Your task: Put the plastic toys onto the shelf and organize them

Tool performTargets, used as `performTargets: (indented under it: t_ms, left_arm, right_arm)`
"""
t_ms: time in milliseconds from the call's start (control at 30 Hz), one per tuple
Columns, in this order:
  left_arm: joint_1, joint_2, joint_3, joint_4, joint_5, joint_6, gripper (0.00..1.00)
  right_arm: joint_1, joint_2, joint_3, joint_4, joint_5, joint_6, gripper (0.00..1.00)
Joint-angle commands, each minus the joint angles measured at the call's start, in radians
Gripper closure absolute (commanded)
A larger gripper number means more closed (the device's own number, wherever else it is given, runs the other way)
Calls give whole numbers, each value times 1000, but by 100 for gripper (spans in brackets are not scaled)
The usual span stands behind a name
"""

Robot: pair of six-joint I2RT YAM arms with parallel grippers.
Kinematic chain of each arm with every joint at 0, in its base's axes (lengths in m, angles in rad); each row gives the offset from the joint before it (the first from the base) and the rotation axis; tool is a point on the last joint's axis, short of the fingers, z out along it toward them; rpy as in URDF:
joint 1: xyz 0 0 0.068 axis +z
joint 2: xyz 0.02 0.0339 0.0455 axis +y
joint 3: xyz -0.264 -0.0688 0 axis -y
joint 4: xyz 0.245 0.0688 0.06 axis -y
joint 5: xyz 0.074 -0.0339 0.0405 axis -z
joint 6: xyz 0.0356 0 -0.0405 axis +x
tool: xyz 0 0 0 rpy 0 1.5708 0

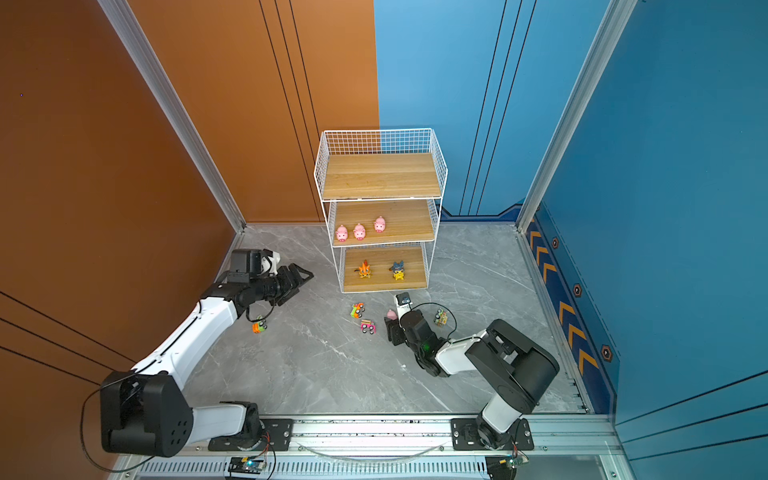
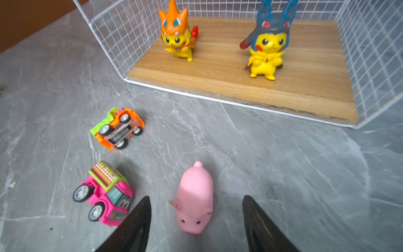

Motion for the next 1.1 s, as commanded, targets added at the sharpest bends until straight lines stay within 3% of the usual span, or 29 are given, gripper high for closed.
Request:
performTargets:
  t_ms: [0,267,433,1067]
  left_arm:
    - [11,13,-18,20,31,-15,23]
    - [14,9,-22,28,40,-20,23]
    - [19,11,-22,30,43,-22,23]
    - [37,18,-24,38,49,-30,23]
  right_arm:
    - [36,-10,-70,138,77,71,33]
    - [73,194,-136,495,124,80,36]
    - [83,299,-133,606,148,69,37]
    - [77,379,-26,515,189,42,51]
